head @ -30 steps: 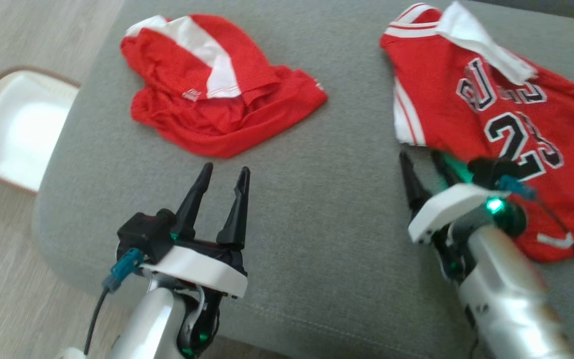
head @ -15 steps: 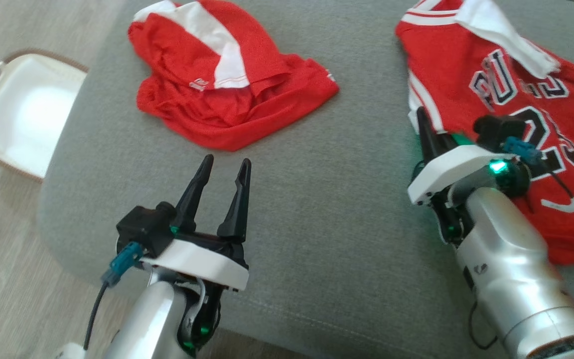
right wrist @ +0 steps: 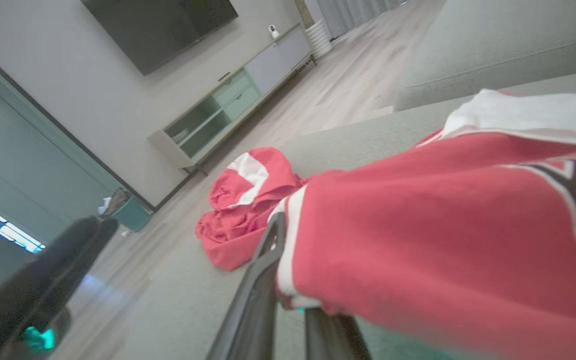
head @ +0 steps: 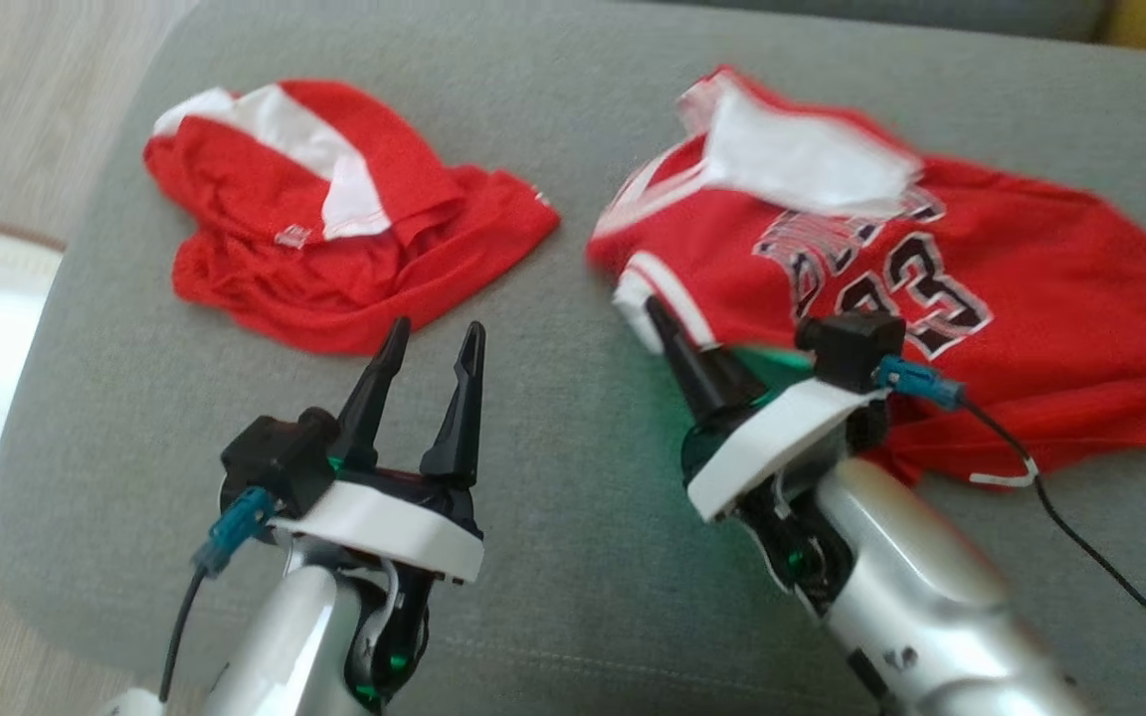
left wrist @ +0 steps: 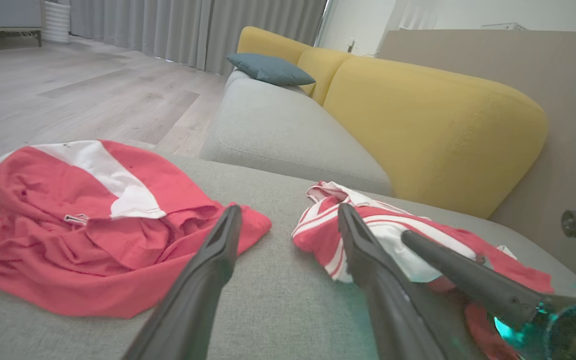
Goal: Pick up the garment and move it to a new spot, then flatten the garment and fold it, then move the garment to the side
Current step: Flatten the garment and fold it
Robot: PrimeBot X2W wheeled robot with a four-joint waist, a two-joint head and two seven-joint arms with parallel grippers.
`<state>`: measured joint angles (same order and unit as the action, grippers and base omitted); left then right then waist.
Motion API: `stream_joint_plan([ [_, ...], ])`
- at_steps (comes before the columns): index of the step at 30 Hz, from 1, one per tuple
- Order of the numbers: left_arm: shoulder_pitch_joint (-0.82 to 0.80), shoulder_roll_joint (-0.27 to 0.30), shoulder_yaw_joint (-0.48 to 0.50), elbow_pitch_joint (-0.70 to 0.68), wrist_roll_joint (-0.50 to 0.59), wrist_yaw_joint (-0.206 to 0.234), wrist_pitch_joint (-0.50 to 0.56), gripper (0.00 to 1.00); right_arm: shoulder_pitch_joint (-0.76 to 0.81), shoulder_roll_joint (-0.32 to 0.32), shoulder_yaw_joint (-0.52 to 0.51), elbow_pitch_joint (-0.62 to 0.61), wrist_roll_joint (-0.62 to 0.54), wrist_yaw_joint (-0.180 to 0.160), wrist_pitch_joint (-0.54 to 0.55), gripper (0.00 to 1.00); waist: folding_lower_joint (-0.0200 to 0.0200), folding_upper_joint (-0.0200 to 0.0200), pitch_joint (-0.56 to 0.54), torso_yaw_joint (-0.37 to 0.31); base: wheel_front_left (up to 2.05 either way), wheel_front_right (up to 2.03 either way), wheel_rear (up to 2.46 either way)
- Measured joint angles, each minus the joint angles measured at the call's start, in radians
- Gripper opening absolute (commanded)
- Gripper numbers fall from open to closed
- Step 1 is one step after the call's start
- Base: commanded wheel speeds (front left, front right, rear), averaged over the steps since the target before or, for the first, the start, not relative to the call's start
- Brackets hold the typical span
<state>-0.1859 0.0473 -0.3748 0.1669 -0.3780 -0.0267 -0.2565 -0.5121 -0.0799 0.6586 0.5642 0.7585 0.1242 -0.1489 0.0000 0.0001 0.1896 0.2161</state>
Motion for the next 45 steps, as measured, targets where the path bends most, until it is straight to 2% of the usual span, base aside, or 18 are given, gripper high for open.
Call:
stream_joint_plan([
  [5, 0.021, 0.000, 0.004, 0.002, 0.007, -0.001, 0.000, 1.00, 0.052, -0.067, 0.009, -0.153, 0.092, 0.000, 0.059, 0.00, 0.0000, 0.0000, -0.034, -0.030, 0.00, 0.00, 0.00],
  [8, 0.040, 0.000, 0.004, 0.006, 0.007, -0.001, 0.000, 1.00, 0.055, -0.107, -0.041, -0.155, 0.088, 0.000, 0.066, 0.00, 0.0000, 0.0000, -0.040, -0.034, 0.00, 0.00, 0.00],
  [11, 0.040, 0.000, 0.002, 0.006, 0.007, -0.009, 0.000, 1.00, 0.049, -0.128, -0.096, -0.101, 0.059, 0.000, 0.075, 0.00, 0.0000, 0.0000, -0.033, -0.027, 0.00, 0.00, 0.00],
  [16, 0.038, 0.000, -0.002, 0.006, 0.007, -0.010, 0.000, 1.00, 0.028, -0.128, -0.159, 0.045, -0.007, 0.000, 0.087, 0.00, 0.0000, 0.0000, -0.012, -0.006, 0.00, 0.00, 0.00],
  [21, 0.037, 0.000, -0.003, 0.006, 0.007, -0.010, 0.000, 1.00, -0.047, -0.120, -0.272, 0.197, -0.043, 0.000, 0.051, 0.00, 0.0000, 0.0000, 0.009, 0.010, 0.00, 0.00, 0.00],
  [22, 0.037, 0.000, -0.003, 0.006, 0.007, -0.010, 0.000, 1.00, -0.061, -0.116, -0.296, 0.226, -0.043, 0.000, 0.041, 0.13, 0.0000, 0.0000, 0.012, 0.011, 0.00, 0.00, 0.00],
  [23, 0.037, 0.000, -0.003, 0.006, 0.007, -0.010, 0.000, 1.00, -0.074, -0.114, -0.320, 0.255, -0.049, 0.000, 0.028, 0.79, 0.0000, 0.0000, 0.014, 0.011, 0.00, 0.00, 0.00],
  [24, 0.037, 0.000, -0.003, 0.006, 0.007, -0.010, 0.000, 1.00, -0.086, -0.113, -0.343, 0.286, -0.058, 0.000, 0.015, 1.00, 0.0000, 0.0000, 0.016, 0.010, 0.00, 0.00, 0.00],
  [30, 0.037, 0.000, -0.004, 0.006, 0.007, -0.010, 0.000, 1.00, -0.143, -0.097, -0.407, 0.420, -0.166, 0.000, -0.046, 1.00, 0.0000, 0.0000, 0.015, -0.015, 0.00, 0.00, 0.00],
  [35, 0.037, 0.000, -0.002, 0.007, 0.010, -0.009, 0.000, 1.00, -0.155, -0.073, -0.438, 0.463, -0.228, 0.000, -0.073, 1.00, 0.0000, 0.0000, -0.003, -0.051, 0.00, 0.00, 0.00],
  [40, 0.037, 0.000, 0.001, 0.007, 0.016, -0.009, 0.000, 1.00, -0.149, -0.065, -0.456, 0.443, -0.278, 0.000, -0.091, 1.00, 0.0000, 0.0000, -0.022, -0.088, 0.00, 0.00, 0.00],
  [45, 0.038, 0.000, 0.003, 0.002, 0.016, -0.008, 0.000, 1.00, -0.065, -0.061, -0.491, 0.338, -0.356, 0.000, -0.099, 1.00, 0.0000, 0.0000, -0.057, -0.136, 0.00, 0.00, 0.00],
])
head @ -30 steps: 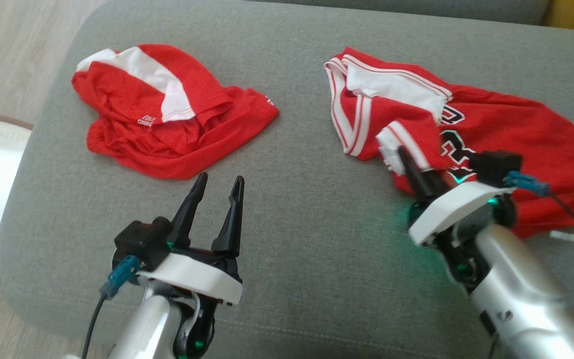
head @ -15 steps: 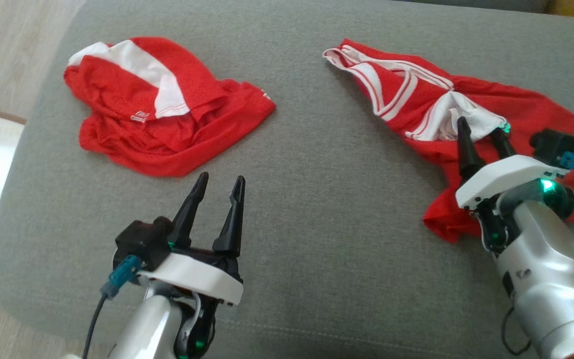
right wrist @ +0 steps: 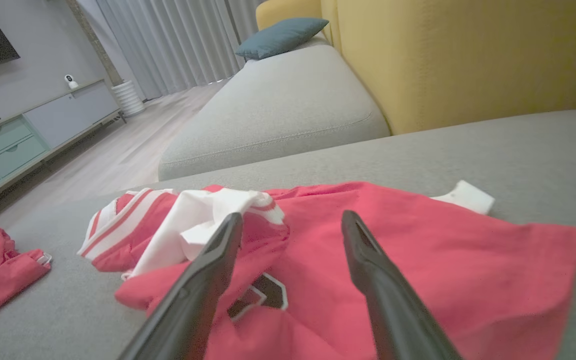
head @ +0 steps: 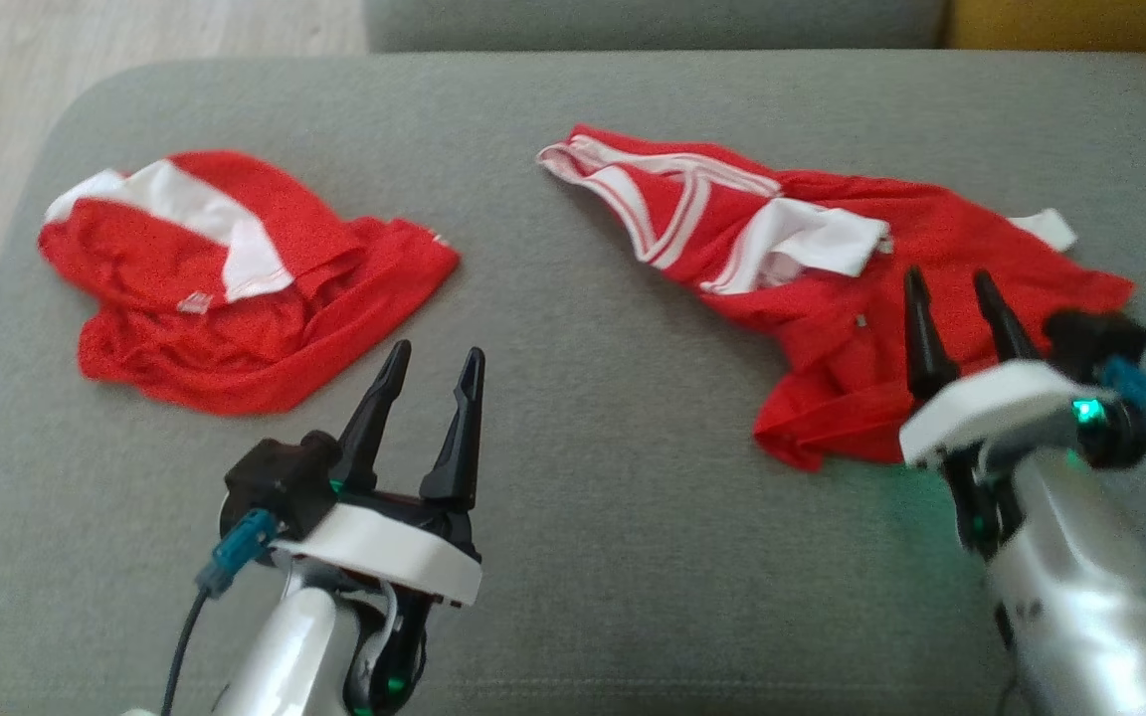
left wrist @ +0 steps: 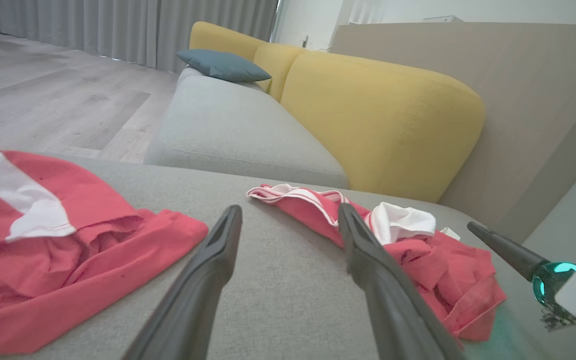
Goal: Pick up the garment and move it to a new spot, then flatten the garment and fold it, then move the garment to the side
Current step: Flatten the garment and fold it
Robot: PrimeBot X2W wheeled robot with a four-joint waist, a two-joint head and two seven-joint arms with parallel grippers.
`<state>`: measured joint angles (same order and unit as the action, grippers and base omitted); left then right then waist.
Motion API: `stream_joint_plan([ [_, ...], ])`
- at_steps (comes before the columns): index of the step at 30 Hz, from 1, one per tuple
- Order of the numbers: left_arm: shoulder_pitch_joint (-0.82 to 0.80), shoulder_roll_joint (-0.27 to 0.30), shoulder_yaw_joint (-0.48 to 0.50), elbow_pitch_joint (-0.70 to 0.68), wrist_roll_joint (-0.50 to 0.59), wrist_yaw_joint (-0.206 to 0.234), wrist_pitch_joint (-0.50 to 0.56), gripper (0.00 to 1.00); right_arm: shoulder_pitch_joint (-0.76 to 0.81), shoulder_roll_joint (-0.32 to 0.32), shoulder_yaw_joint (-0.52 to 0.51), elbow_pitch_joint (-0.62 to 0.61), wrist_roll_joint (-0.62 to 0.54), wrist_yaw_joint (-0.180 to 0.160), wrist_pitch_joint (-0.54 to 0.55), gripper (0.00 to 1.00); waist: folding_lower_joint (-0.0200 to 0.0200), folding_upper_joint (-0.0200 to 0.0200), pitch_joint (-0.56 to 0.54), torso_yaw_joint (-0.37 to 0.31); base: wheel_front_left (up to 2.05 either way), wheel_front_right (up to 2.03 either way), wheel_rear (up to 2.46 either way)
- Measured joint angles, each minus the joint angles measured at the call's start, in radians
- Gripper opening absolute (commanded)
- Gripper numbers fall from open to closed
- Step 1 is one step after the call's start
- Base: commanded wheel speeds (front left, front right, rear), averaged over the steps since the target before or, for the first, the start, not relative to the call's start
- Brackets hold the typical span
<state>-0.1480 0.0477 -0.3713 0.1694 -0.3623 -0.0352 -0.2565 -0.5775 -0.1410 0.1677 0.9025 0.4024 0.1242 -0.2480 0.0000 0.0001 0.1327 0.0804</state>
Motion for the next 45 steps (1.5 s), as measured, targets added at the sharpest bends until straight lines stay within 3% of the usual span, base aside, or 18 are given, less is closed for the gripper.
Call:
stream_joint_plan([
  [5, 0.004, 0.000, 0.003, -0.012, -0.003, 0.002, 0.000, 1.00, 0.186, 0.019, -0.065, -0.214, -0.093, 0.000, 0.000, 1.00, 0.0000, 0.0000, -0.033, -0.054, 0.00, 0.00, 0.00],
  [6, 0.005, 0.000, 0.004, -0.015, -0.003, 0.009, 0.000, 1.00, 0.272, 0.044, -0.089, -0.317, -0.127, 0.000, -0.001, 1.00, 0.0000, 0.0000, -0.044, -0.077, 0.00, 0.00, 0.00],
  [9, 0.005, 0.000, 0.007, -0.020, -0.003, 0.009, 0.000, 1.00, 0.400, 0.073, -0.103, -0.461, -0.168, 0.000, -0.002, 1.00, 0.0000, 0.0000, -0.057, -0.111, 0.00, 0.00, 0.00],
  [14, 0.007, 0.000, 0.016, -0.021, -0.003, 0.009, 0.000, 1.00, 0.545, 0.086, -0.117, -0.617, -0.204, 0.000, -0.002, 1.00, 0.0000, 0.0000, -0.068, -0.163, 0.00, 0.00, 0.00],
  [25, -0.008, 0.000, -0.007, 0.018, -0.003, -0.001, 0.000, 1.00, 0.568, 0.094, -0.109, -0.686, -0.200, 0.000, -0.003, 1.00, 0.0000, 0.0000, -0.028, -0.233, 0.00, 0.00, 0.00],
  [32, -0.151, -0.001, -0.096, 0.202, -0.014, -0.008, 0.000, 1.00, 0.550, 0.094, -0.108, -0.693, -0.199, 0.000, -0.003, 1.00, 0.0000, 0.0000, 0.030, -0.266, 0.00, 0.00, 0.00],
  [39, -0.299, -0.002, -0.165, 0.411, -0.108, 0.029, 0.021, 1.00, 0.518, 0.095, -0.101, -0.699, -0.192, 0.000, -0.003, 1.00, 0.0000, 0.0000, 0.074, -0.311, 0.00, 0.00, 0.00],
  [45, -0.382, -0.005, -0.169, 0.517, -0.203, 0.055, 0.021, 1.00, 0.506, 0.095, -0.089, -0.698, -0.182, 0.000, -0.003, 1.00, 0.0000, 0.0000, 0.099, -0.347, 0.00, 0.00, 0.00],
])
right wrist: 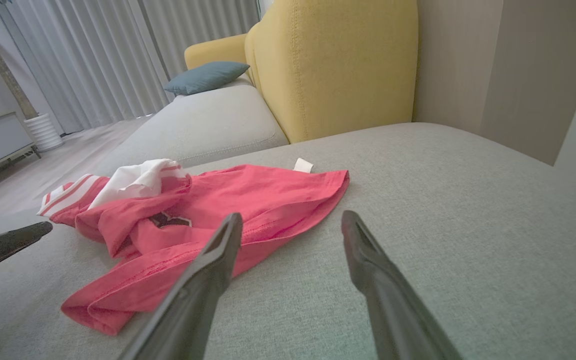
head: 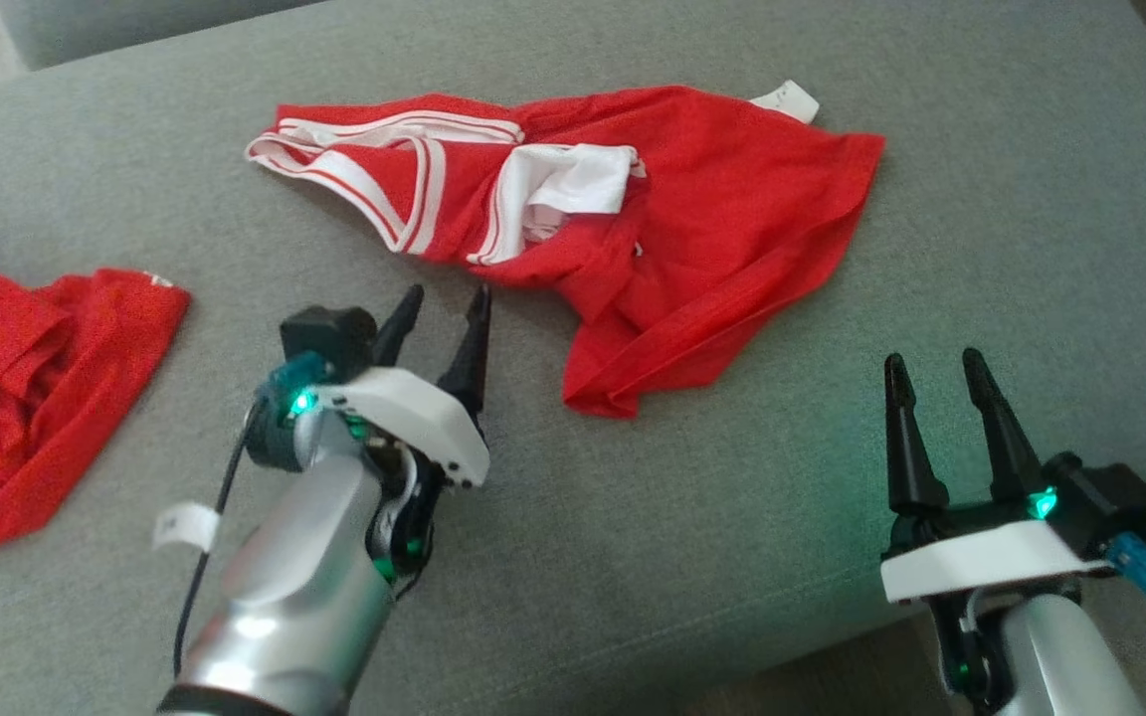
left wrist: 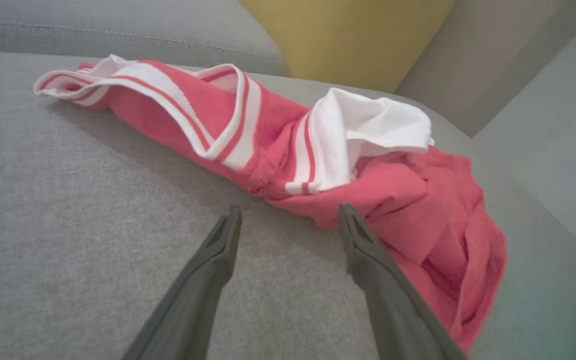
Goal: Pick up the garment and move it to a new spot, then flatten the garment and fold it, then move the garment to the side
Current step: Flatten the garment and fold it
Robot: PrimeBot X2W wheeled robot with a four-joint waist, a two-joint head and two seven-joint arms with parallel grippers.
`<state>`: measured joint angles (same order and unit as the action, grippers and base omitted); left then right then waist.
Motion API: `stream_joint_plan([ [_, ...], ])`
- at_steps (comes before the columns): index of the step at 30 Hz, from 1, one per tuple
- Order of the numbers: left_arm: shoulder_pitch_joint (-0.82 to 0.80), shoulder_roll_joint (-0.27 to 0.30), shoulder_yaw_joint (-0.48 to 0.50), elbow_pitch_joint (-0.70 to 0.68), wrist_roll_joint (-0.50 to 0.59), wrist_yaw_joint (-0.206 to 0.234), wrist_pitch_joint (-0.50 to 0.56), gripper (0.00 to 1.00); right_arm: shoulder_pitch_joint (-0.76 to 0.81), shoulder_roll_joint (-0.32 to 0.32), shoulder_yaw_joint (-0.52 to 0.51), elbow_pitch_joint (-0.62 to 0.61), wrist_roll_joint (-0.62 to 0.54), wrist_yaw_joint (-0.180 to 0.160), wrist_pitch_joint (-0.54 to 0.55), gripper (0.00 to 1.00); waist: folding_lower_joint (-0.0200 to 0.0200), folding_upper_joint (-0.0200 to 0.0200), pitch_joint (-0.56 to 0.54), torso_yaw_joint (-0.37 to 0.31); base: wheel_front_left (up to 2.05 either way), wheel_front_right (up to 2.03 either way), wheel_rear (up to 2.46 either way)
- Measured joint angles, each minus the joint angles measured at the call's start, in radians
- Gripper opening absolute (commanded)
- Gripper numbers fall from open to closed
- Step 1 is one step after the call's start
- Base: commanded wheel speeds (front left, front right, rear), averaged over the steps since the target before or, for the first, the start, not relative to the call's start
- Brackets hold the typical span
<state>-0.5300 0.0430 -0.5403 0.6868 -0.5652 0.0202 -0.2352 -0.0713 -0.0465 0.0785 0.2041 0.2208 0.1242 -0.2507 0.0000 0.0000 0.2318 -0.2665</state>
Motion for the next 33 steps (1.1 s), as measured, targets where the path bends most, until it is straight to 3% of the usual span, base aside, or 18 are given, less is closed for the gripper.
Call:
stream_joint_plan([
  [18, -0.126, -0.002, 0.008, 0.156, -0.064, 0.015, -0.013, 1.00, -0.009, 0.000, 0.019, -0.004, 0.022, 0.000, 0.000, 1.00, 0.0000, 0.0000, 0.042, -0.057, 0.00, 0.00, 0.00],
  [19, -0.132, -0.002, 0.012, 0.154, -0.063, 0.015, -0.013, 0.47, -0.011, 0.000, 0.021, -0.004, 0.026, 0.000, 0.000, 1.00, 0.0000, 0.0000, 0.044, -0.058, 0.00, 0.00, 0.00],
  [20, -0.136, -0.002, 0.019, 0.148, -0.061, 0.015, -0.013, 0.00, -0.014, 0.000, 0.021, -0.004, 0.027, 0.000, 0.000, 1.00, 0.0000, 0.0000, 0.045, -0.059, 0.00, 0.00, 0.00],
  [33, -0.072, -0.005, 0.050, 0.031, 0.008, -0.005, -0.014, 0.00, -0.020, 0.000, 0.007, 0.007, 0.023, 0.000, 0.000, 1.00, 0.0000, 0.0000, -0.020, -0.003, 0.00, 0.00, 0.00],
])
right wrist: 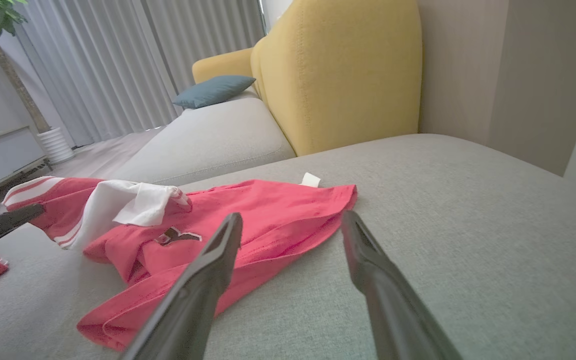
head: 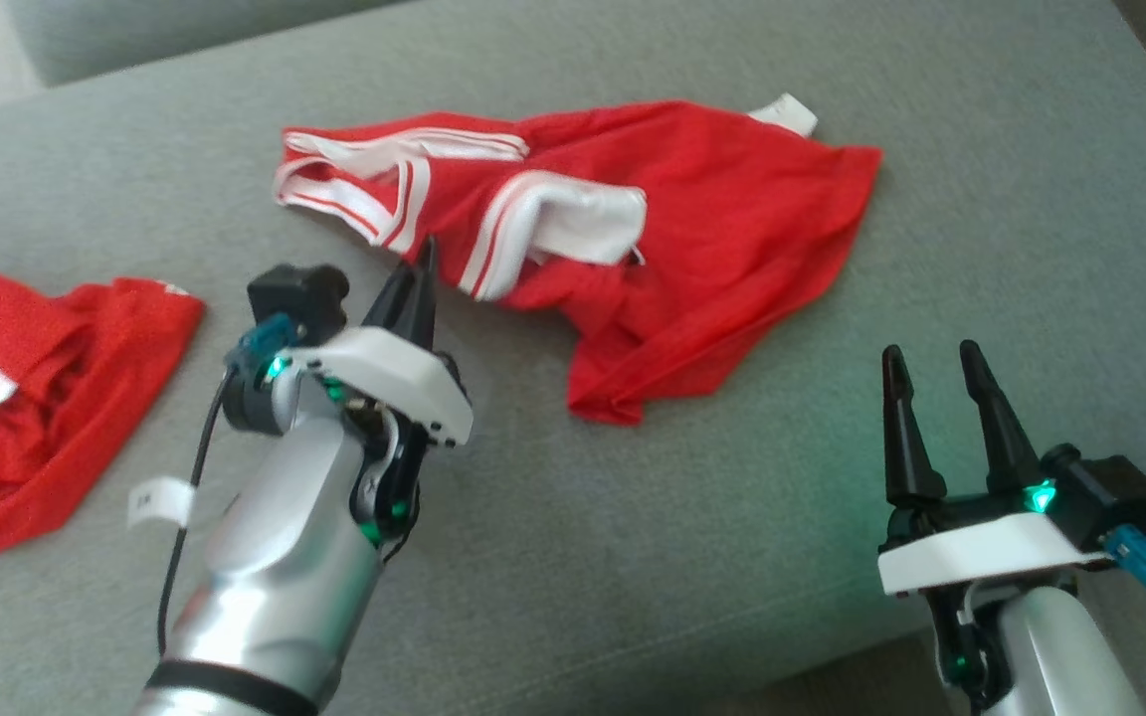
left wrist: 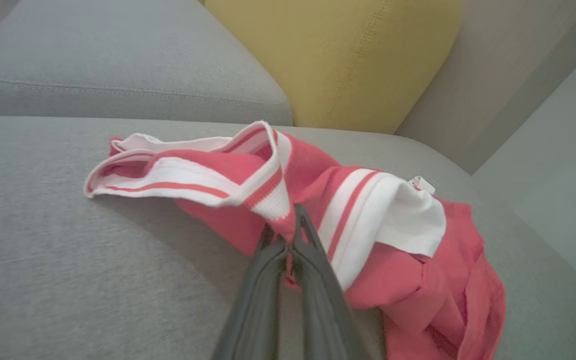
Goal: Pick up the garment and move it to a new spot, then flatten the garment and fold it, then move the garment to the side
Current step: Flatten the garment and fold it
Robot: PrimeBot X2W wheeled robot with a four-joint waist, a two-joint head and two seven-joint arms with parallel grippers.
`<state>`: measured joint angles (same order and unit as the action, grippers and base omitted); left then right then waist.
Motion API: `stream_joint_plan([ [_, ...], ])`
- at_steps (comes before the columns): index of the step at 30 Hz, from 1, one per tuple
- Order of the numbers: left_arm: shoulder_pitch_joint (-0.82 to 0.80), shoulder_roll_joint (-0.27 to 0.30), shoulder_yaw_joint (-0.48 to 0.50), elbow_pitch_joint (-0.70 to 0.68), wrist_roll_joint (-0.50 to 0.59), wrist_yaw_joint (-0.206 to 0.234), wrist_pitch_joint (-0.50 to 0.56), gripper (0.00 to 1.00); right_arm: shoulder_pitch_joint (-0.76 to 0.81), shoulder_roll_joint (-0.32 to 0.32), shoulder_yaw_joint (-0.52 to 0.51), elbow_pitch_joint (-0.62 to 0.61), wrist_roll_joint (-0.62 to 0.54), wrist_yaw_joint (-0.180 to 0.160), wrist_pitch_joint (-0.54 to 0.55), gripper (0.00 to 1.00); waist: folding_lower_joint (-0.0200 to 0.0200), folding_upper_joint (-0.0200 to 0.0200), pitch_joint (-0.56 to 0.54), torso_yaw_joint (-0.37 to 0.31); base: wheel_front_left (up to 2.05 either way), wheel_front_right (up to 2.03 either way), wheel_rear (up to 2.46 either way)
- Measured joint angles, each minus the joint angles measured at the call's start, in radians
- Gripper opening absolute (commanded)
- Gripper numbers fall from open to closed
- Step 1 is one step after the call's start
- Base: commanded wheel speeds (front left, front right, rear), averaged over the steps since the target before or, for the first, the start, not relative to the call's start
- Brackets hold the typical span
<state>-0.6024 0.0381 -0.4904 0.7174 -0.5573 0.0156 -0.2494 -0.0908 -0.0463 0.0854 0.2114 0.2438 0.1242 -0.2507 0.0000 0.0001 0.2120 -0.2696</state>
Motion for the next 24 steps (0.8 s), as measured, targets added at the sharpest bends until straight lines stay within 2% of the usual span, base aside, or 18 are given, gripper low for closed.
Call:
stream_joint_plan([
  [9, 0.092, 0.009, 0.028, -0.048, 0.038, -0.035, 0.000, 0.00, 0.033, 0.000, -0.003, 0.034, -0.016, 0.000, 0.000, 1.00, 0.0000, 0.0000, -0.090, 0.073, 0.00, 0.00, 0.00],
  [16, 0.137, 0.052, 0.035, -0.062, 0.038, -0.051, 0.002, 0.00, 0.044, 0.000, 0.001, 0.051, -0.016, 0.000, 0.000, 1.00, 0.0000, 0.0000, -0.143, 0.122, 0.00, 0.00, 0.00],
  [20, 0.151, 0.081, 0.048, -0.117, 0.034, -0.051, 0.015, 0.00, 0.044, 0.000, 0.004, 0.057, -0.016, 0.000, 0.000, 1.00, 0.0000, 0.0000, -0.159, 0.140, 0.00, 0.00, 0.00],
  [24, 0.179, 0.116, 0.040, -0.229, 0.034, -0.048, 0.070, 0.00, 0.044, 0.000, 0.009, 0.059, -0.015, 0.000, 0.000, 1.00, 0.0000, 0.0000, -0.159, 0.143, 0.00, 0.00, 0.00],
])
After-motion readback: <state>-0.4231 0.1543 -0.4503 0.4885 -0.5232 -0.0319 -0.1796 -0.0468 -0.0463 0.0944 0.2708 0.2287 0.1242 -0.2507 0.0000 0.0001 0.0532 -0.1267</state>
